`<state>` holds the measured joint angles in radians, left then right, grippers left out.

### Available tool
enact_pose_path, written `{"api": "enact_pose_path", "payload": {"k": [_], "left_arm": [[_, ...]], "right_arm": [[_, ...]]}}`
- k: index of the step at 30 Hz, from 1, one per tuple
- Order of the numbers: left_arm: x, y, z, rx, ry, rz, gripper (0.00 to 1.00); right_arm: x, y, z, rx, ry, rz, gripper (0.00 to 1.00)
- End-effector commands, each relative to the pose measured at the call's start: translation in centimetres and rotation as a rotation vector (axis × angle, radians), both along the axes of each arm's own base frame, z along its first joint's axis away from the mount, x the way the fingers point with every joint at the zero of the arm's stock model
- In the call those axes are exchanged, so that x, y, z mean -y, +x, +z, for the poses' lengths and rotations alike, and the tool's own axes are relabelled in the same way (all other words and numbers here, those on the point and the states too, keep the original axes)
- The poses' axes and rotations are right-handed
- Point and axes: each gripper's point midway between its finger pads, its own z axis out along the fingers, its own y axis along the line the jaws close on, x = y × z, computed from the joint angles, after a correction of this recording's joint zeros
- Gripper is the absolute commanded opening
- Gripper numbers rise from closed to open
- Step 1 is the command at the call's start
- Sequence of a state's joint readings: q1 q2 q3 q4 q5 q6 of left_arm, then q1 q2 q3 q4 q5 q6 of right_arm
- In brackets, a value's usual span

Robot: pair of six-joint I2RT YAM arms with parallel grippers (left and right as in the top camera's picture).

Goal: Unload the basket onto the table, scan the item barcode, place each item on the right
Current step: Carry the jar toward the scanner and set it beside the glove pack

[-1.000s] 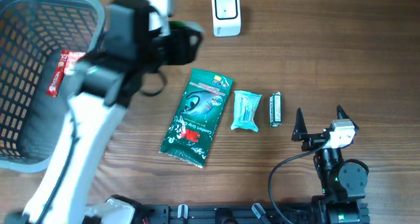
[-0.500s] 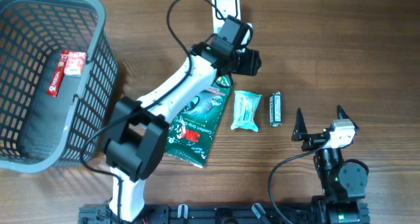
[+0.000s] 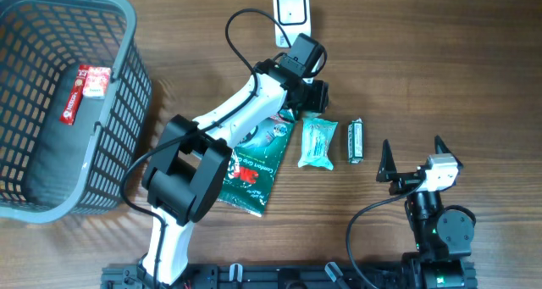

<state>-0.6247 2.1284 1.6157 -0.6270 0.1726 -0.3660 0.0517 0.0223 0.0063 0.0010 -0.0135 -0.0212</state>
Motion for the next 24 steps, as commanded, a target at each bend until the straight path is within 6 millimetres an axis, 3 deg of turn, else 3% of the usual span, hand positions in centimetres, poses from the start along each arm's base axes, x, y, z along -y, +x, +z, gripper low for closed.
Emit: {"api": "enact_pose_path", "payload": {"k": [1, 5, 9, 13, 17, 21, 24], "left_arm": [[-0.6, -0.3, -0.3, -0.022, 0.029, 0.020, 0.63], [-2.2, -1.0, -1.2, -0.066, 0.090, 0.068, 0.63], [-6.5, -0.1, -1.9, -0.083, 0.210, 0.326, 0.65], [-8.8, 0.4, -2.0, -0.146, 0.195, 0.524, 0.67], [-9.4, 0.5, -2.1, -0.195, 0.150, 0.700, 0.68], [-8.7, 0.1, -2.1, -0.255, 0.083, 0.909, 0.72], [-7.2, -0.5, -2.1, -0.309, 0.024, 1.025, 0.84]], "right_arm": [[0.2, 0.0, 0.2, 0.009, -0.005, -0.010, 1.00], [0.2, 0.0, 0.2, 0.009, -0.004, -0.011, 1.00], [0.2, 0.0, 0.2, 0.010, -0.004, -0.010, 1.00], [0.2, 0.0, 0.2, 0.009, -0.004, -0.011, 1.00], [0.2, 0.0, 0.2, 0.009, -0.004, -0.010, 1.00], [0.2, 0.0, 0.2, 0.010, -0.004, -0.010, 1.00], [0.2, 0.0, 0.2, 0.009, -0.004, -0.010, 1.00]]}}
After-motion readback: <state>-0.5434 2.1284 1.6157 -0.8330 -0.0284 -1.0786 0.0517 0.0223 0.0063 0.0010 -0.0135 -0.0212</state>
